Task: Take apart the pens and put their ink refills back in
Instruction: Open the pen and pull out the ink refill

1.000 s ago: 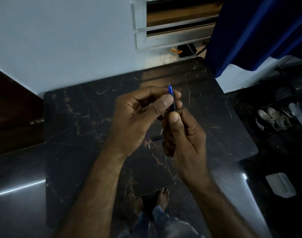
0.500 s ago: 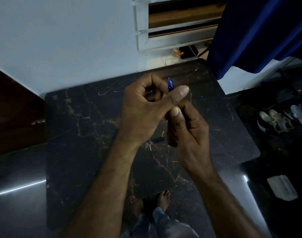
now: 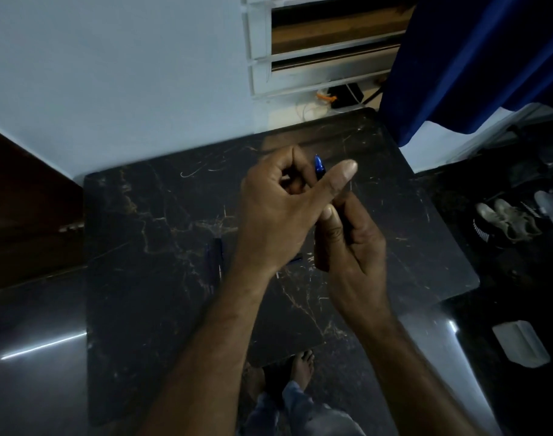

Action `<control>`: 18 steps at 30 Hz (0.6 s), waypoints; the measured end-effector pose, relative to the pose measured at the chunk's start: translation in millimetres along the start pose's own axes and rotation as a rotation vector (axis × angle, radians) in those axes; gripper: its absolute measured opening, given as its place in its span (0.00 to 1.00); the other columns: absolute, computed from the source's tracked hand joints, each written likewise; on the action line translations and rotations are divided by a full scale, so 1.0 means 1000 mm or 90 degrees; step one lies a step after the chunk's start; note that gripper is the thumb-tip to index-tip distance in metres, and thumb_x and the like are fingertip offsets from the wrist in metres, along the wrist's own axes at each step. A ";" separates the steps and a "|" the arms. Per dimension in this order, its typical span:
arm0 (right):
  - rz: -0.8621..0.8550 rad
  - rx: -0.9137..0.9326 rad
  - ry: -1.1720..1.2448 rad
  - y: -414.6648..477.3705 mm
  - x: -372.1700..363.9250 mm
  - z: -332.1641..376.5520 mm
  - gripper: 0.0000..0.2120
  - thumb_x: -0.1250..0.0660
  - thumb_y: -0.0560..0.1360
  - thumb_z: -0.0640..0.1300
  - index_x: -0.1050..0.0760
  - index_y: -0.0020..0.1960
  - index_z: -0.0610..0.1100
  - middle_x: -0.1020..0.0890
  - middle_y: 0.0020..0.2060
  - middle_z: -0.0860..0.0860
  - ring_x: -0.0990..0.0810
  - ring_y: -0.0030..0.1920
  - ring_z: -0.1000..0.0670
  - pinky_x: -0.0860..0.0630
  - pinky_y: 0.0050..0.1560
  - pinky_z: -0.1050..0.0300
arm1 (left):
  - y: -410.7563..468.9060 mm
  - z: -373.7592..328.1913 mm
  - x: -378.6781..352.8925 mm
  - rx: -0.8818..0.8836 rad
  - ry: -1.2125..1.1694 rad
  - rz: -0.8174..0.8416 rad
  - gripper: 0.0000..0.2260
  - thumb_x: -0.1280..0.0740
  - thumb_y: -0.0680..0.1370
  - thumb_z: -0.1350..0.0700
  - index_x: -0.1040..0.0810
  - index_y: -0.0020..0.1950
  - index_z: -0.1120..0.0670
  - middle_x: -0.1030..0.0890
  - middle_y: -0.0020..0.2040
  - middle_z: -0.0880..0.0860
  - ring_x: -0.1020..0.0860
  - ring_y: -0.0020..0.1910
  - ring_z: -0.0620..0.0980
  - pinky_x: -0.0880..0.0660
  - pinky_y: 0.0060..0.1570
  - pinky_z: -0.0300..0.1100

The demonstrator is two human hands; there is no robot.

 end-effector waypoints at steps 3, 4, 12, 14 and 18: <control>0.007 -0.007 0.036 -0.001 0.004 -0.003 0.12 0.40 0.88 0.46 0.22 0.58 0.39 0.22 0.35 0.51 0.29 0.27 0.58 0.30 0.29 0.62 | -0.002 0.005 -0.005 0.013 -0.102 0.162 0.08 0.32 0.86 0.54 0.17 0.58 0.56 0.25 0.35 0.44 0.27 0.28 0.40 0.30 0.27 0.33; 0.011 -0.008 0.049 -0.002 0.005 -0.004 0.10 0.40 0.88 0.45 0.23 0.58 0.42 0.22 0.35 0.54 0.29 0.27 0.60 0.29 0.29 0.64 | -0.002 0.008 -0.002 0.011 -0.120 0.192 0.09 0.34 0.88 0.56 0.15 0.62 0.57 0.24 0.37 0.46 0.27 0.29 0.42 0.30 0.25 0.34; -0.036 -0.006 -0.117 -0.014 0.008 -0.021 0.12 0.38 0.88 0.47 0.24 0.50 0.41 0.27 0.36 0.61 0.25 0.31 0.61 0.26 0.34 0.65 | -0.003 0.016 0.005 0.021 -0.004 -0.070 0.16 0.23 0.82 0.58 0.26 0.39 0.55 0.25 0.30 0.50 0.27 0.25 0.45 0.28 0.30 0.35; -0.035 -0.021 -0.083 -0.019 0.007 -0.024 0.13 0.37 0.88 0.50 0.24 0.51 0.42 0.26 0.36 0.63 0.24 0.31 0.62 0.26 0.35 0.70 | 0.001 0.013 0.001 0.007 -0.035 0.002 0.18 0.26 0.84 0.60 0.30 0.39 0.56 0.26 0.28 0.52 0.27 0.22 0.44 0.29 0.27 0.33; -0.012 0.004 -0.053 -0.017 0.006 -0.020 0.14 0.39 0.88 0.55 0.23 0.54 0.46 0.24 0.37 0.65 0.23 0.32 0.62 0.25 0.35 0.69 | 0.003 0.008 -0.006 -0.025 -0.049 0.101 0.16 0.29 0.80 0.62 0.32 0.38 0.56 0.29 0.28 0.54 0.30 0.22 0.46 0.32 0.25 0.37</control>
Point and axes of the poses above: each hand's wrist, its own y-axis towards the middle knuckle, its own x-axis out of the back of the hand, z = x × y, the point moved 7 cm from there along y, towards the middle knuckle
